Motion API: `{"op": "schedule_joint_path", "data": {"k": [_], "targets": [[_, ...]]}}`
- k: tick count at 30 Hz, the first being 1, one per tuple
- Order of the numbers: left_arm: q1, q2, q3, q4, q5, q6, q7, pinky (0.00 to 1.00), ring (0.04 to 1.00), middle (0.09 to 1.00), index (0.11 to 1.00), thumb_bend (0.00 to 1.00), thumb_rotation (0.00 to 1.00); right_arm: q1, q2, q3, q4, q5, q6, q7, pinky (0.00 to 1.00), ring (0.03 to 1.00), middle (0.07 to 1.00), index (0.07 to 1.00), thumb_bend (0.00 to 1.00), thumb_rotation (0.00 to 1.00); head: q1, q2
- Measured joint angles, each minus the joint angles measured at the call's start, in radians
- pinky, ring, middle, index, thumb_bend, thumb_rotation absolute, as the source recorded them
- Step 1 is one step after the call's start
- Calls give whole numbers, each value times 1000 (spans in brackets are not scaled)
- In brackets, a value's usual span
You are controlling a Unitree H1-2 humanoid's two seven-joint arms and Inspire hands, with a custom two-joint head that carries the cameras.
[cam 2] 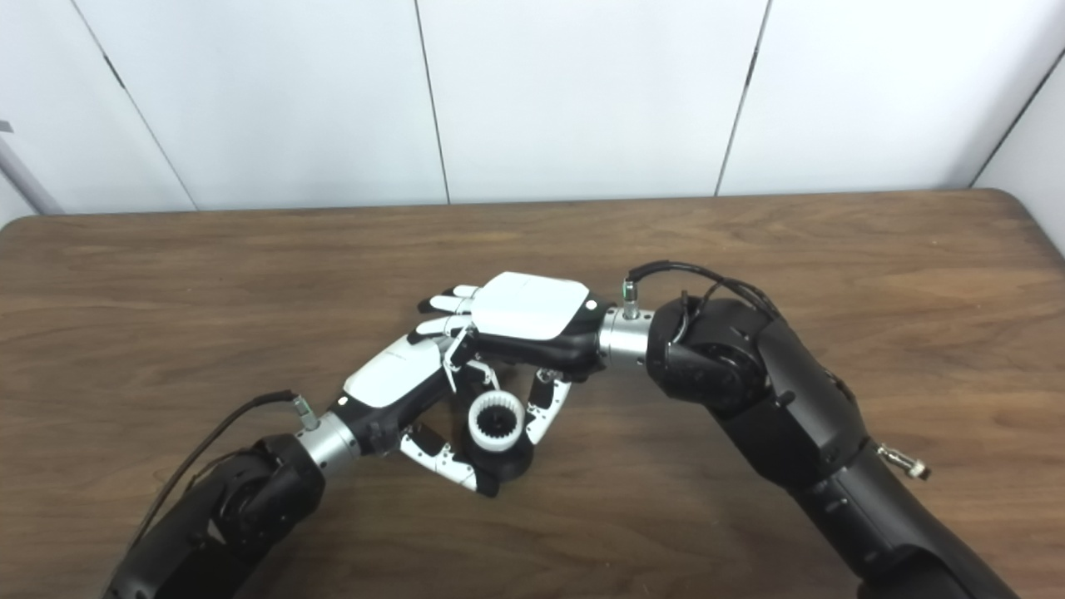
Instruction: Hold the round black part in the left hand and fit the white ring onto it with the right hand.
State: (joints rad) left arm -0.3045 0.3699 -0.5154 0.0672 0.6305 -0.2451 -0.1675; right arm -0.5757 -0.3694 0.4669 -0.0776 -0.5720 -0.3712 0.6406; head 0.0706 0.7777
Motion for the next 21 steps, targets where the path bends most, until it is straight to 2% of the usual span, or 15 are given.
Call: {"op": "schedule_joint_path", "data": {"k": [6,21], "targets": [[0,-1,-2,-3,3,4,0,1000,1000,846,482,525,62,0,-1,2,0,1,0,0,1000,1000,916,483,525,140,6,3],[0,-4,-4,-6,3,10,-2,1000,1000,888,482,525,62,4,-9,4,4,17,0,0,1000,1000,934,490,524,149,9,8]]}}
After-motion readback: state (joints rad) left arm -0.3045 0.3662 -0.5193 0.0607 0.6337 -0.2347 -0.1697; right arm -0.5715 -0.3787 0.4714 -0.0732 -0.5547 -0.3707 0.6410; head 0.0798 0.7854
